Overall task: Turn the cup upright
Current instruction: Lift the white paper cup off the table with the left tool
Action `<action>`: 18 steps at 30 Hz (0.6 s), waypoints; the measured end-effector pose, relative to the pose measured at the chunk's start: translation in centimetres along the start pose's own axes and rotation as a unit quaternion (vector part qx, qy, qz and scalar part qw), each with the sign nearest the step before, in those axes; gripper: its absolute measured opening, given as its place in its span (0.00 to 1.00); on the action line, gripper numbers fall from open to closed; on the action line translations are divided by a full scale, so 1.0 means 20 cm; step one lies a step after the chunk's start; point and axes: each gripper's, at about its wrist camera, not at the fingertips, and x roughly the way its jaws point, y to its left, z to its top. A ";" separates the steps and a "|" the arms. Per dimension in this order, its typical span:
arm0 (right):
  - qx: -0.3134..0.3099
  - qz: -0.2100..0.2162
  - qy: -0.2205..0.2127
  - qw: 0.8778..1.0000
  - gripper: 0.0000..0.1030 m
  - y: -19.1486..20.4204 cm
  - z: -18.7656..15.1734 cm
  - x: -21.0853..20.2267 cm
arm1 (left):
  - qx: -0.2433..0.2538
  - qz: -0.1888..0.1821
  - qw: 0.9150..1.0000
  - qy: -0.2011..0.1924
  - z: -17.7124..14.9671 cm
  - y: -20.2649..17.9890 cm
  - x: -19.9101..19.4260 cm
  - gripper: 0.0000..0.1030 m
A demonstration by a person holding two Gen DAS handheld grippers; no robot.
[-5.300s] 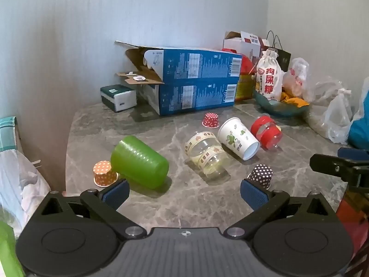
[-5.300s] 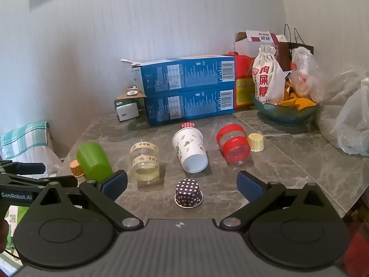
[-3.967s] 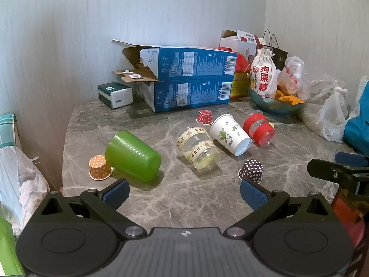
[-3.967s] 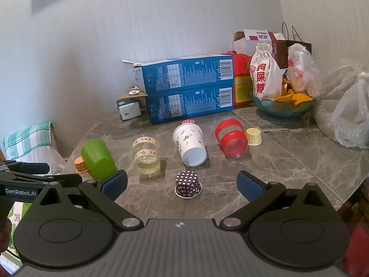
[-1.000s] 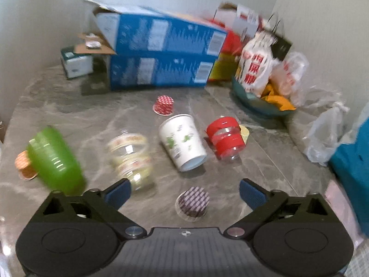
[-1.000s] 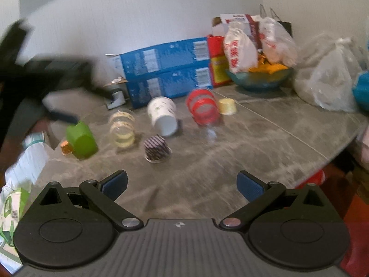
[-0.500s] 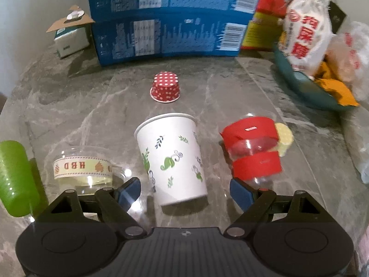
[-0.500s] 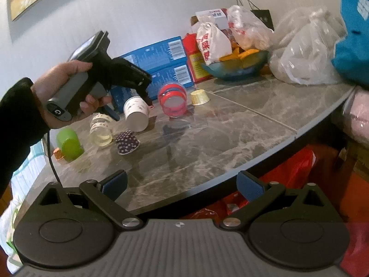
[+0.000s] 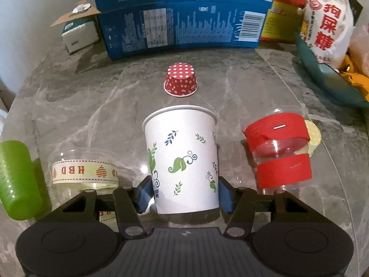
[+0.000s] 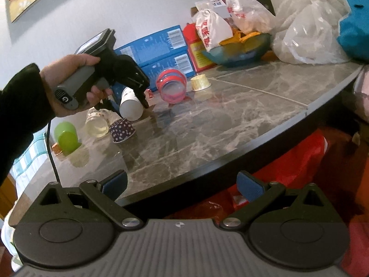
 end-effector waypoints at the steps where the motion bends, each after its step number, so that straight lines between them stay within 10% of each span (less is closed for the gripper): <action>1: -0.001 0.000 -0.001 1.000 0.99 0.00 0.00 0.00 | 0.004 -0.004 1.000 -0.004 -0.01 0.00 -0.02 0.59; 18: 0.048 0.022 -0.096 0.994 0.99 -0.07 -0.03 -0.08 | 0.134 -0.085 0.985 -0.068 -0.58 0.42 -0.66 0.59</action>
